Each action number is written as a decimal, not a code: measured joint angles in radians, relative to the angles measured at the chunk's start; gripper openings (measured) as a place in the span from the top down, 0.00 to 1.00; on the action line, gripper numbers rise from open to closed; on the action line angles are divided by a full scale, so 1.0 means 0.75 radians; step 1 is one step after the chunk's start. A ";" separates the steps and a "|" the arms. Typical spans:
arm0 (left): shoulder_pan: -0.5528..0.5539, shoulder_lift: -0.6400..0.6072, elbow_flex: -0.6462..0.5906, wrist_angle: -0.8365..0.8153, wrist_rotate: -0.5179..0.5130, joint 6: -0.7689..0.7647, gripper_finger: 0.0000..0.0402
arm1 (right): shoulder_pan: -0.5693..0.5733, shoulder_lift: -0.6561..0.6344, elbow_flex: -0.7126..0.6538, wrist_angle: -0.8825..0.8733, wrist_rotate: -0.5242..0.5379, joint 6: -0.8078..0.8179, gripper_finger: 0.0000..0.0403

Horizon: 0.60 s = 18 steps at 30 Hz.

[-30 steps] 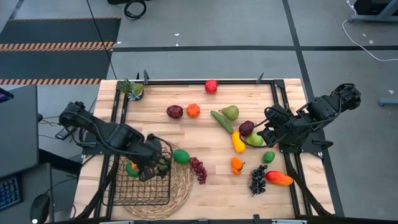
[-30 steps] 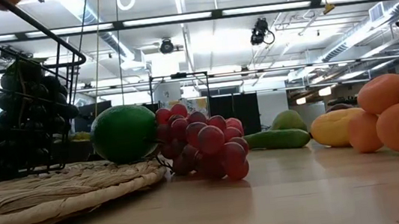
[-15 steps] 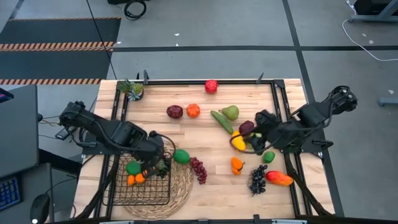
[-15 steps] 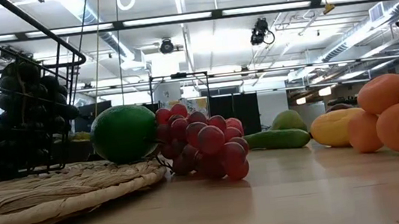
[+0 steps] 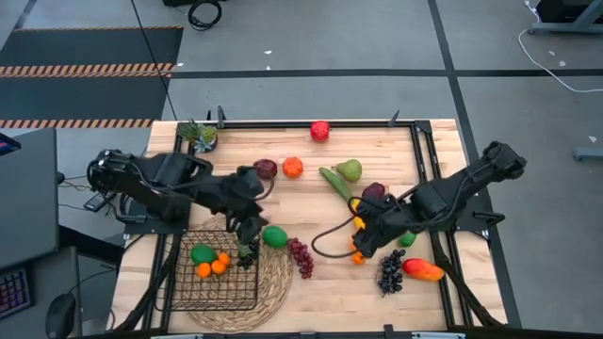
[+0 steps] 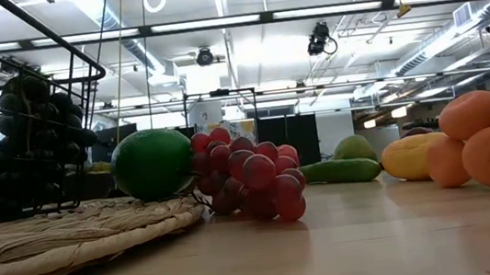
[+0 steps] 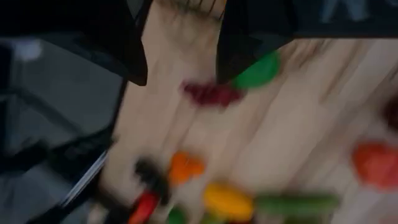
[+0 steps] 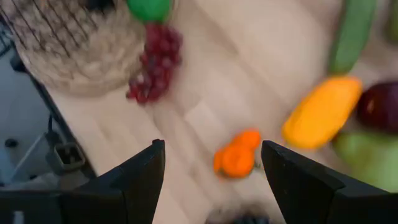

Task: Build produce basket
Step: Put the black grapes into the black wire basket

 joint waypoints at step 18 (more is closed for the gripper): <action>0.055 0.020 0.010 0.611 -0.045 0.206 0.57 | 0.288 0.139 0.000 -0.203 -0.098 0.704 0.34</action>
